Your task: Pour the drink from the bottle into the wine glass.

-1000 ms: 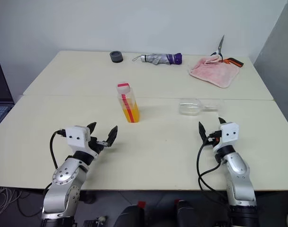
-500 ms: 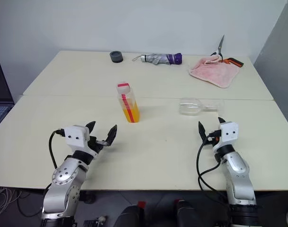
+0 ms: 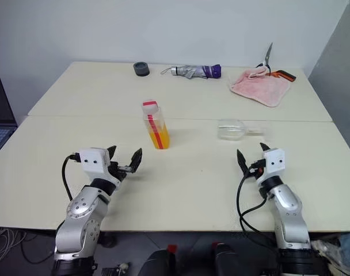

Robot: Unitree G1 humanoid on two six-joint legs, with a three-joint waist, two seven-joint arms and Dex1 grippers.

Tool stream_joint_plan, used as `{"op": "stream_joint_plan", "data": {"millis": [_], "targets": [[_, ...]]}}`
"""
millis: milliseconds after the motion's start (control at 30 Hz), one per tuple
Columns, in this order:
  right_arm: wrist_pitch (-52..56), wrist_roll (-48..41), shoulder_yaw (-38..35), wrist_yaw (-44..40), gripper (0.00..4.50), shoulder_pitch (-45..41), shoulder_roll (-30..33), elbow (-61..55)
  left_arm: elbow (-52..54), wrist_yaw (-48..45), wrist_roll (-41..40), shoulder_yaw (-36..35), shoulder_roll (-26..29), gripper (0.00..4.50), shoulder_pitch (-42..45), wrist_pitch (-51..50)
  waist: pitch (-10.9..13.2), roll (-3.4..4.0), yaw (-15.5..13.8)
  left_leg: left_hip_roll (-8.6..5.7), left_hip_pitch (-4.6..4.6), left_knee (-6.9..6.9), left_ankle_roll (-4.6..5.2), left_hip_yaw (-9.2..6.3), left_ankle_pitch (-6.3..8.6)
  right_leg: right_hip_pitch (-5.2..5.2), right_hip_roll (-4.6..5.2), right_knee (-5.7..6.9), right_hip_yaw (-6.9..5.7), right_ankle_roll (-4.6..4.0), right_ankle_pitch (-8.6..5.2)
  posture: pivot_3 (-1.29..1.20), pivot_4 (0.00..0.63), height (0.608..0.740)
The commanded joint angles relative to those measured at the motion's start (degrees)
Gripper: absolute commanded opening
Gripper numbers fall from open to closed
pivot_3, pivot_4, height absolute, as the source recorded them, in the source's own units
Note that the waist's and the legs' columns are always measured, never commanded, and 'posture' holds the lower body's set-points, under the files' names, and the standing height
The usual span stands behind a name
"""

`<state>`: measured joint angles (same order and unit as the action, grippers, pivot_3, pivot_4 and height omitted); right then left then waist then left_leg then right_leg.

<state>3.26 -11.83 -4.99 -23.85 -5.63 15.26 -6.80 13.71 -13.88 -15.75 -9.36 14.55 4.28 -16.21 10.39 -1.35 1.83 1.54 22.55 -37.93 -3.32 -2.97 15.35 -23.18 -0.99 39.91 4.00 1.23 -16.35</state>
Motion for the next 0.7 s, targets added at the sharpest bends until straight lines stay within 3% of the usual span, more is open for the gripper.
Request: {"op": "stream_joint_plan", "data": {"millis": [33,200,433,700], "targets": [[5.33,-5.47,1.78,-5.80,4.50,-0.02,2.67,-7.43,3.39,-2.10,-0.73,0.70,1.25,4.46,0.88,-0.10,0.00,0.00,0.00,0.01,0.00,0.00,0.00,0.00,0.00,0.00,-0.01,0.00,0.00,0.00,0.00,0.00,0.150,0.740],[16.30,-14.16,1.70,-10.94,4.50,-1.76,7.63,-14.41,2.99,0.09,0.03,1.78,-0.14,4.46,4.12,-1.46,0.00,-0.01,-0.07,-0.01,0.03,-0.04,0.00,-0.05,0.00,0.02,0.00,-0.01,-0.03,0.01,0.00,0.00,0.150,0.740],[23.62,-18.49,4.08,-19.84,4.50,-3.60,17.50,-20.15,-0.69,4.44,3.32,4.67,-3.26,4.46,9.89,-3.68,0.00,-0.02,-0.11,-0.05,0.05,-0.03,0.01,-0.08,0.00,0.03,-0.02,-0.04,-0.06,0.01,0.00,0.00,0.150,0.740],[21.24,-16.56,4.33,-21.93,4.50,-4.96,19.68,-18.37,-5.00,5.23,6.13,7.61,-5.26,4.46,14.28,-2.04,0.01,-0.05,-0.07,-0.05,0.06,-0.04,0.00,-0.10,0.00,0.02,-0.03,-0.03,-0.08,0.01,0.00,0.00,0.150,0.740]]}}
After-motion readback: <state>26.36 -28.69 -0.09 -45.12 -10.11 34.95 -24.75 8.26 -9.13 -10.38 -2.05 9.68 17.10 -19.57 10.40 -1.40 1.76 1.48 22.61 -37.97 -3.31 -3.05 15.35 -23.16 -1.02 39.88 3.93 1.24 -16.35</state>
